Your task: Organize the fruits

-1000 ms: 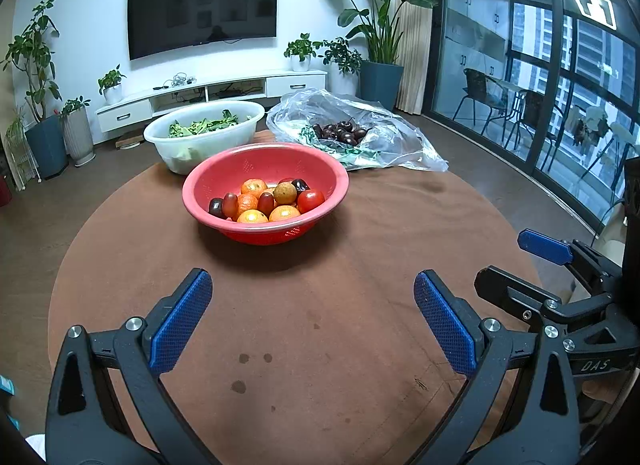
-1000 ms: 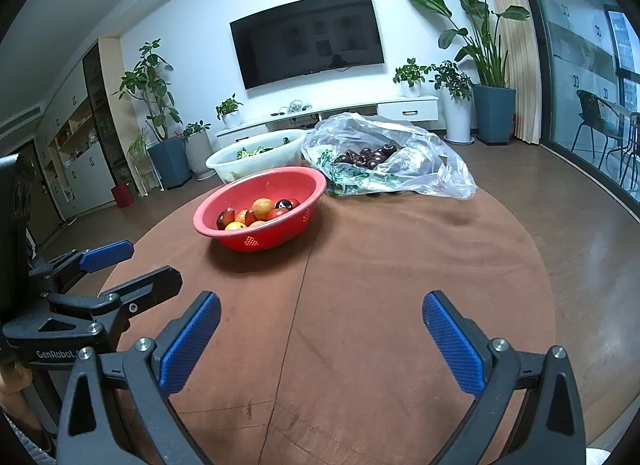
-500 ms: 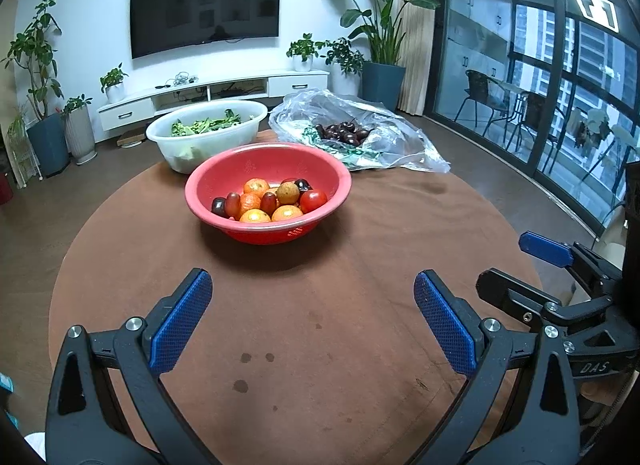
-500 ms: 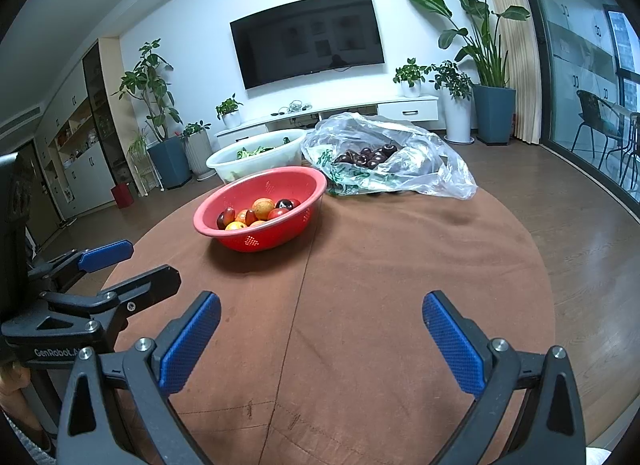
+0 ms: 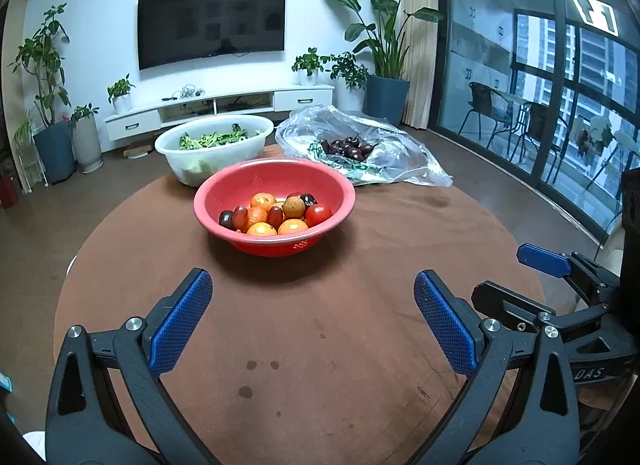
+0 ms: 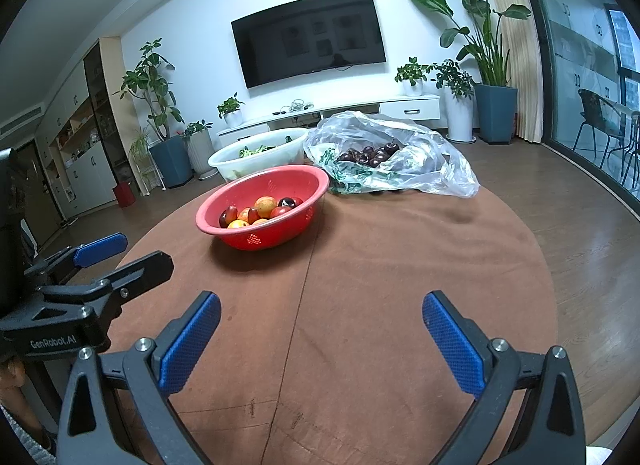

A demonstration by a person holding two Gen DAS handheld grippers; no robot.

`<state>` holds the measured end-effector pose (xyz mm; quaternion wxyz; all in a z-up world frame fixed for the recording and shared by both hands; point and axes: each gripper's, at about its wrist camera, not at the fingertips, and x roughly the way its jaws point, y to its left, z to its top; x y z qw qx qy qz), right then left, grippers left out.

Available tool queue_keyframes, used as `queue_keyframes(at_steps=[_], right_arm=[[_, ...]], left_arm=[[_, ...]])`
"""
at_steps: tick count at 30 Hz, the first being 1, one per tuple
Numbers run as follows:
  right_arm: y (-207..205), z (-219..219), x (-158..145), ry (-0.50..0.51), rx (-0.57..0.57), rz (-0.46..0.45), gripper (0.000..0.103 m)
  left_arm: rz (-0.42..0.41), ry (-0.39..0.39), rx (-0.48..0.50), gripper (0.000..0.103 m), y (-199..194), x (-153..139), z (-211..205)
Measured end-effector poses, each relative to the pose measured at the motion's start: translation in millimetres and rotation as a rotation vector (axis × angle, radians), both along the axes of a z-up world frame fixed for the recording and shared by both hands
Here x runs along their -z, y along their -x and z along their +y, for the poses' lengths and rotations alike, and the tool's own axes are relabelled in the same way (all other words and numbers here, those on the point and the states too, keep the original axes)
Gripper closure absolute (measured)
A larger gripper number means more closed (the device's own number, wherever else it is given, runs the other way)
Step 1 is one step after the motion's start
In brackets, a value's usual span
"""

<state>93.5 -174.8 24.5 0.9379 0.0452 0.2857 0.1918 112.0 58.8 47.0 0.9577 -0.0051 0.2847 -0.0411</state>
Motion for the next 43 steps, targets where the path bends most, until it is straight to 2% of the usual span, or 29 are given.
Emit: queue_keyframes(at_steps=[8, 25, 28, 34, 43], right_arm=[[0, 0, 0, -0.002, 0.000, 0.002, 0.000], [1, 1, 0, -0.007, -0.002, 0.000, 0.000], [2, 2, 0, -0.003, 0.000, 0.000, 0.000], [3, 3, 0, -0.004, -0.001, -0.001, 0.000], [4, 3, 1, -0.005, 0.002, 0.001, 0.000]], left_arm=[[-0.002, -0.018, -0.021, 0.001, -2, 2, -3], [0.006, 0.022, 0.009, 0.001, 0, 9, -3], [-0.009, -0.004, -0.020, 0.001, 1, 8, -4], [0.021, 0.013, -0.013, 0.001, -1, 15, -1], [0.028, -0.007, -0.001, 0.001, -2, 17, -6]])
